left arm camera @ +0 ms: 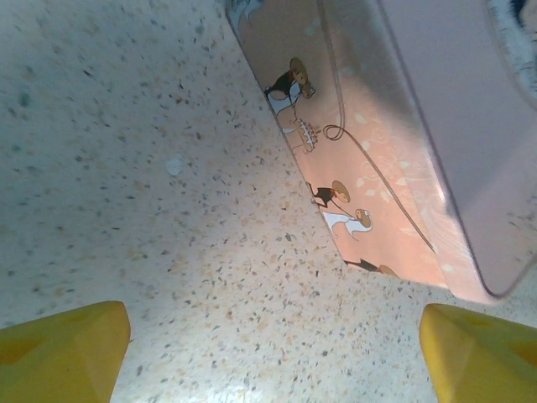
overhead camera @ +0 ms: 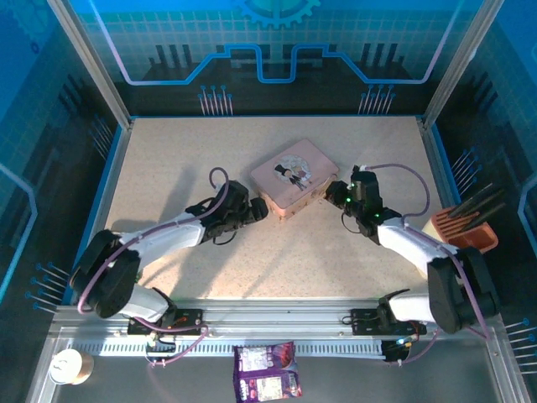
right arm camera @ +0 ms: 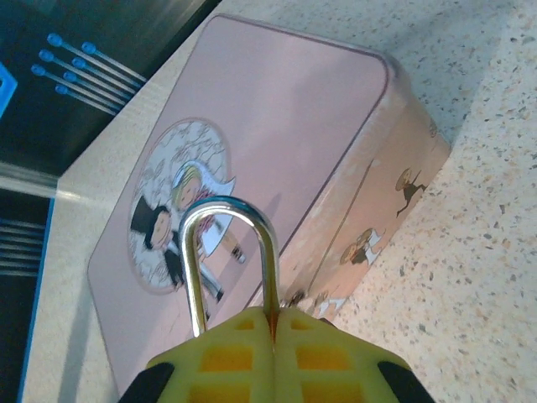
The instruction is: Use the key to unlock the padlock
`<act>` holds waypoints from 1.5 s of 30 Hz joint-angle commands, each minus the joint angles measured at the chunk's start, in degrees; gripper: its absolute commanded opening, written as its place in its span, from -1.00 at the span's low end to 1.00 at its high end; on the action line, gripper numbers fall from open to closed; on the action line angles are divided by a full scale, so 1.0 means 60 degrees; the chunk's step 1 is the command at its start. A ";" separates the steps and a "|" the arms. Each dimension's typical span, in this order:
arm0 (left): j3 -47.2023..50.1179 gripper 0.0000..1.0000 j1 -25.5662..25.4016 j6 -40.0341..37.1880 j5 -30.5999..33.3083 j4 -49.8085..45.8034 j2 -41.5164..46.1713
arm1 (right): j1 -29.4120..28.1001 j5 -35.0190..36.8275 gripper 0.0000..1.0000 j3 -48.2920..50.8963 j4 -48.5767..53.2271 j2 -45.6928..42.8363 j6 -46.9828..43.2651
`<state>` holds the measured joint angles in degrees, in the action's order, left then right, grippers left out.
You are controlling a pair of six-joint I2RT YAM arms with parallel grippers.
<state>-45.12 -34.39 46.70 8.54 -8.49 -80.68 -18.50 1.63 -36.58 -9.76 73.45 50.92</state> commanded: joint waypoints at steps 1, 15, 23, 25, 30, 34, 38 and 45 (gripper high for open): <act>0.0294 0.81 0.0041 -0.1230 0.0536 -0.0566 0.0970 | -0.0512 -0.0056 -1.00 -0.0301 0.1727 -0.0890 -0.1499; 0.2693 0.98 0.0451 -0.2587 0.1014 0.0355 0.4416 | -0.3961 0.1372 -1.00 -0.0884 0.6211 -0.2022 -0.2865; 0.3048 0.99 0.0562 -0.2918 0.1440 0.0200 0.5491 | -0.5027 0.1726 -1.00 -0.0950 0.6251 -0.0642 -0.2603; 0.3146 0.98 0.0580 -0.2936 0.1511 0.0189 0.5680 | -0.5140 0.1598 -1.00 -0.0948 0.6090 -0.0274 -0.2533; 0.3239 0.99 0.0620 -0.3022 0.1596 0.0136 0.6015 | -0.5499 0.1591 -1.00 -0.1055 0.5752 0.0608 -0.2453; 0.3302 0.98 0.0649 -0.3043 0.1610 0.0161 0.6110 | -0.5559 0.1516 -1.00 -0.1125 0.5459 0.1247 -0.2422; 0.3287 0.99 0.0680 -0.3094 0.1541 0.0190 0.6109 | -0.5558 0.1559 -0.81 -0.1353 0.5391 0.1746 -0.2563; 0.3189 0.98 0.0704 -0.3293 0.1629 0.0218 0.6080 | -0.5544 0.1403 -0.22 -0.1751 0.5708 0.1744 -0.3062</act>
<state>-26.09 -30.81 28.88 16.97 -8.03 -44.71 -51.11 10.17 -45.01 23.14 84.25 34.00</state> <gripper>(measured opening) 0.992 0.376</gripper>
